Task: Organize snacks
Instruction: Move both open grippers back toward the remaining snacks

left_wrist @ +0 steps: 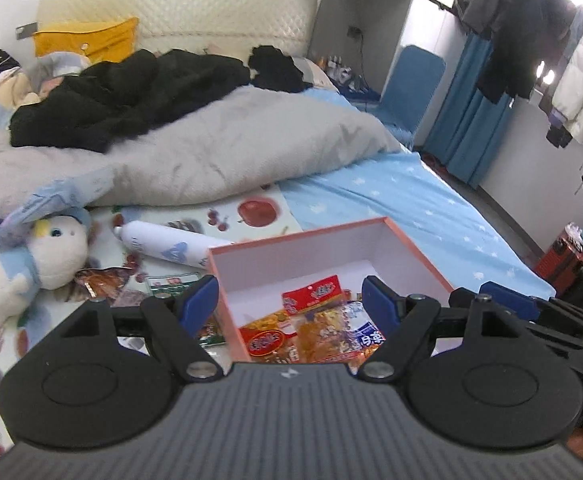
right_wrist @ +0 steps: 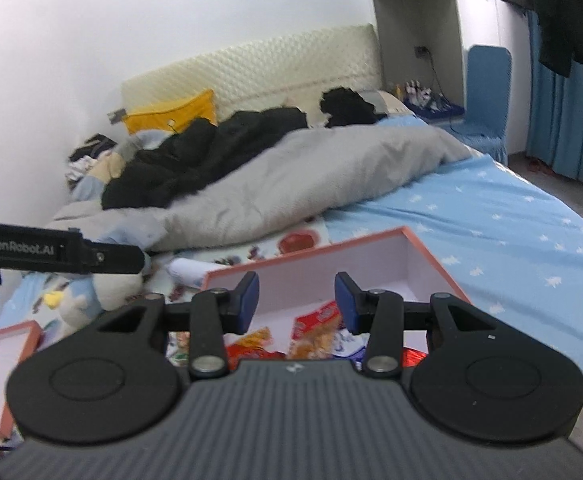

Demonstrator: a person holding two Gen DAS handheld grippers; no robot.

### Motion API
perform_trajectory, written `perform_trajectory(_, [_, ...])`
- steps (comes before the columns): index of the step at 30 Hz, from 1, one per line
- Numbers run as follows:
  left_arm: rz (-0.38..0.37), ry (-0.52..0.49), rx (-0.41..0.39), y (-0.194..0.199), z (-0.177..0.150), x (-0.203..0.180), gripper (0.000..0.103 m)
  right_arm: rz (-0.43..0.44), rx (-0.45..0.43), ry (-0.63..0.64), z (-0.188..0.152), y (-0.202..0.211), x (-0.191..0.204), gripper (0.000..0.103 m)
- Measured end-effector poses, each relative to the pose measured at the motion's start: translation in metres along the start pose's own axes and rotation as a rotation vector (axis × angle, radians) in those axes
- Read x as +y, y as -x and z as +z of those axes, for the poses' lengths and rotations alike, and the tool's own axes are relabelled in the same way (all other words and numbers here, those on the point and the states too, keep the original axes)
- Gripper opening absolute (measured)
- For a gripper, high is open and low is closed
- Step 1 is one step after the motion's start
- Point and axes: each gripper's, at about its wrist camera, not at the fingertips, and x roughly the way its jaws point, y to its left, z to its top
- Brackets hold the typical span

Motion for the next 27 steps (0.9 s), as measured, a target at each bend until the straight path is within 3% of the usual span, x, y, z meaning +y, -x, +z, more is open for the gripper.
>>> perform_trajectory(16, [0.114, 0.082, -0.088, 0.077, -0.047, 0.073, 0.082, 0.151, -0.023, 0.093, -0.020, 0.020, 0.080, 0.045])
perform_trajectory(27, [0.150, 0.165, -0.108, 0.103, -0.091, 0.112, 0.082, 0.219, 0.008, 0.157, -0.056, 0.025, 0.132, 0.045])
